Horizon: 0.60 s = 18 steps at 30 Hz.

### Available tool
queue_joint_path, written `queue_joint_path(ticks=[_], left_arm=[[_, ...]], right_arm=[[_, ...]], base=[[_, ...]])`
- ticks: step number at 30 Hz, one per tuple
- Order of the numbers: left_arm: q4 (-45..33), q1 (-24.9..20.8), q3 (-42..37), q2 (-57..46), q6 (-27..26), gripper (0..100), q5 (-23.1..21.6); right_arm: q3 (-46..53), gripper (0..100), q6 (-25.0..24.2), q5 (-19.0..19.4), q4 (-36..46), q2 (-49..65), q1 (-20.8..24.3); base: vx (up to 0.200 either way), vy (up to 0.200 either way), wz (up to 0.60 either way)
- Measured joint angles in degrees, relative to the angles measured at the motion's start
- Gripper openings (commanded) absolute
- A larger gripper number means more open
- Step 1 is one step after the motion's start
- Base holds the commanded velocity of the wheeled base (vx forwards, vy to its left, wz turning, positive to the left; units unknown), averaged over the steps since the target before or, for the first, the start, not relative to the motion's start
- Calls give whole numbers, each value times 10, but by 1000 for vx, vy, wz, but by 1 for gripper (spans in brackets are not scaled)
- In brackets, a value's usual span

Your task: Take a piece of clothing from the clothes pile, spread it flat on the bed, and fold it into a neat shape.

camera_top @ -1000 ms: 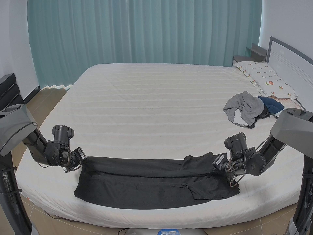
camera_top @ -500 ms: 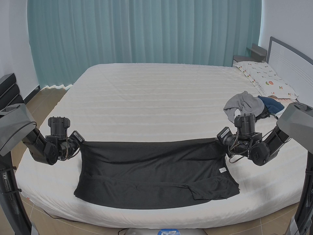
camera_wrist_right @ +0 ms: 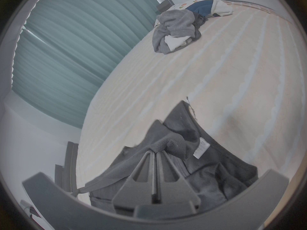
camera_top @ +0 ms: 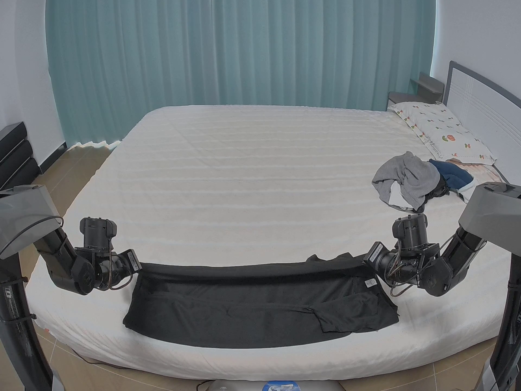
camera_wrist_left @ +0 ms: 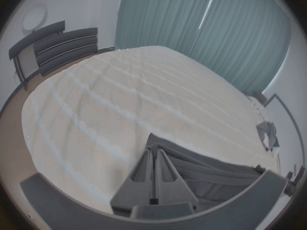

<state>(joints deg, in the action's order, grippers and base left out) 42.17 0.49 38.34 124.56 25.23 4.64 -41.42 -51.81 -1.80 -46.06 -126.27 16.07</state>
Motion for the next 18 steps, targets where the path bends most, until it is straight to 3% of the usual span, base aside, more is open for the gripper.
queue_joint_path(ticks=[18], left_arm=[[-2, -4, -41, 19, -49, 0, 1]], right_arm=[[30, 0, 54, 2, 1, -43, 5]], base=[[0, 0, 0]])
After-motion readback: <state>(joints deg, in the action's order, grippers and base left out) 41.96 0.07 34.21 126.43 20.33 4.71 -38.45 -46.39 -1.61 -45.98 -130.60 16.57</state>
